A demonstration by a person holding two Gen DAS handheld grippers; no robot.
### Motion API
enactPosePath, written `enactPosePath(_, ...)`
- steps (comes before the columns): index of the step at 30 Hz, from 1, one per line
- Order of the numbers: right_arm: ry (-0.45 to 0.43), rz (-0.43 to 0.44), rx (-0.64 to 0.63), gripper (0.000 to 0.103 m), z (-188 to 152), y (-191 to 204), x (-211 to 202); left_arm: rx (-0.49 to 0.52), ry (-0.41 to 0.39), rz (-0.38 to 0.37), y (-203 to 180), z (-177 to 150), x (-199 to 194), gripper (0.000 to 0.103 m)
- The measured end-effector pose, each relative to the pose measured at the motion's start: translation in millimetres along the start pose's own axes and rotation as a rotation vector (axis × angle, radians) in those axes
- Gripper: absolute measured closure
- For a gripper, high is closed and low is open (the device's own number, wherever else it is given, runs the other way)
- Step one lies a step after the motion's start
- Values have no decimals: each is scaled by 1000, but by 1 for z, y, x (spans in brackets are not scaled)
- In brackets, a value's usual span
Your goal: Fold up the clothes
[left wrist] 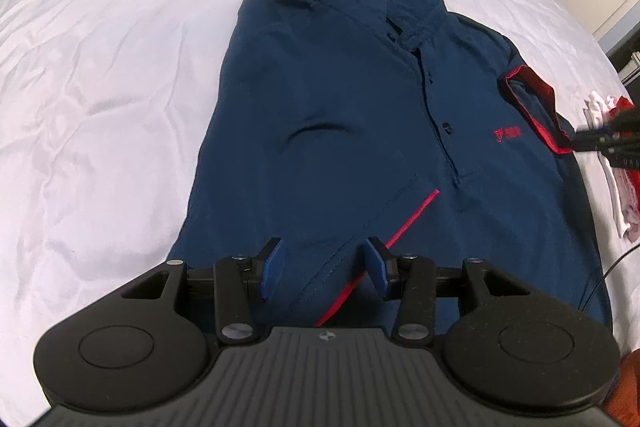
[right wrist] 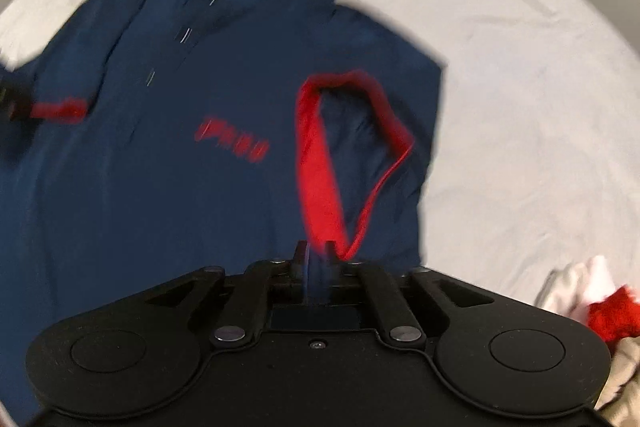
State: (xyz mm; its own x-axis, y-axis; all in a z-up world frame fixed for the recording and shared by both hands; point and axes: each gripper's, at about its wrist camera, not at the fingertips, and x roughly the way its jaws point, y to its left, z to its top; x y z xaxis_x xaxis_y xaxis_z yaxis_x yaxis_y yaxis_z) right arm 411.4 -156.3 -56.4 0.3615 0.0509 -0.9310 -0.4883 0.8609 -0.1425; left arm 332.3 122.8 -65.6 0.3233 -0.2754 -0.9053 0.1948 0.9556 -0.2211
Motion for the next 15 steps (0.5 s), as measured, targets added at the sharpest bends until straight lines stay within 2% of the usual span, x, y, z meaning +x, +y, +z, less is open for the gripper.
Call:
enactPosePath(1,3,-24,-1,59,3,1,2,-5,-2,-2,1,1,0,60)
enactPosePath(5,33,-86,8,60,13,3,17,-10,-8,-5,1,4,2,60)
enactPosePath(8,71,-107,18,76,10,3,31,4,-1,-2,-1,3,5,60)
enactPosePath(9,88,-116,25,89,7,3,36,7,2,-1,-1,3,6,60)
enactPosePath(10,94,-113,36,97,5,2,38,10,4,0,-1,2,7,60)
enactPosePath(15,74,-70,31,100,-4,2,26,16,13,11,1,-1,9,60)
